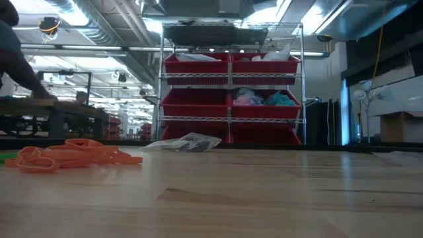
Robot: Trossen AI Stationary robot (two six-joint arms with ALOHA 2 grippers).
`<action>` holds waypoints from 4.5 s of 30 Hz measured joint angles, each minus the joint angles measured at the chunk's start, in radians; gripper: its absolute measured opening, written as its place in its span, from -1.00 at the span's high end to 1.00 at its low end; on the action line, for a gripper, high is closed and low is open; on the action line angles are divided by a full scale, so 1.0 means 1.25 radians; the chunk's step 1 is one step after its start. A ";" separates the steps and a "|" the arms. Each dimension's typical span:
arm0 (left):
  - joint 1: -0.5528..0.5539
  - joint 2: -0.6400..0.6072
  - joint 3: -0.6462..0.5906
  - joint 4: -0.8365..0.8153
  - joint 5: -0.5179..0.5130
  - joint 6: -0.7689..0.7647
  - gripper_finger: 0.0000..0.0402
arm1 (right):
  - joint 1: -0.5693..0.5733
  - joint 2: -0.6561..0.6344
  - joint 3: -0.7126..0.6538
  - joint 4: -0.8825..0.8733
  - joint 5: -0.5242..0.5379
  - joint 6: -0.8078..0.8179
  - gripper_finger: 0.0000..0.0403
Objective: Sort rubber bands
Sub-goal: Open the transparent zip bag
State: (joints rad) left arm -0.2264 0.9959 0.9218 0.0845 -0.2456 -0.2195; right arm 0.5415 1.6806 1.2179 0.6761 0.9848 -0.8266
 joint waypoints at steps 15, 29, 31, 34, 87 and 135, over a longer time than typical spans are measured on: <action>0.020 -0.025 -0.001 0.004 -0.005 0.013 1.00 | 0.018 0.000 0.000 0.013 0.065 0.122 0.52; -0.024 -0.012 -0.001 0.085 -0.004 0.061 1.00 | -0.064 0.000 0.000 -0.139 -0.053 0.673 0.01; -0.032 -0.007 -0.001 0.097 -0.004 0.081 1.00 | -0.078 0.000 0.000 -0.142 -0.091 0.716 0.01; -0.038 0.011 -0.001 0.099 -0.005 0.107 1.00 | -0.087 0.000 0.000 -0.098 -0.128 0.739 0.01; -0.058 -0.041 0.000 -0.077 -0.008 0.099 0.79 | -0.074 -0.011 0.000 -0.208 -0.175 0.508 1.00; -0.129 0.040 0.000 -0.041 -0.156 0.283 0.02 | -0.120 -0.011 0.000 -0.183 -0.294 0.534 1.00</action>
State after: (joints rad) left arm -0.3882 1.0465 0.9218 0.0329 -0.4404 0.1339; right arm 0.3916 1.6669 1.2182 0.4468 0.6169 -0.1596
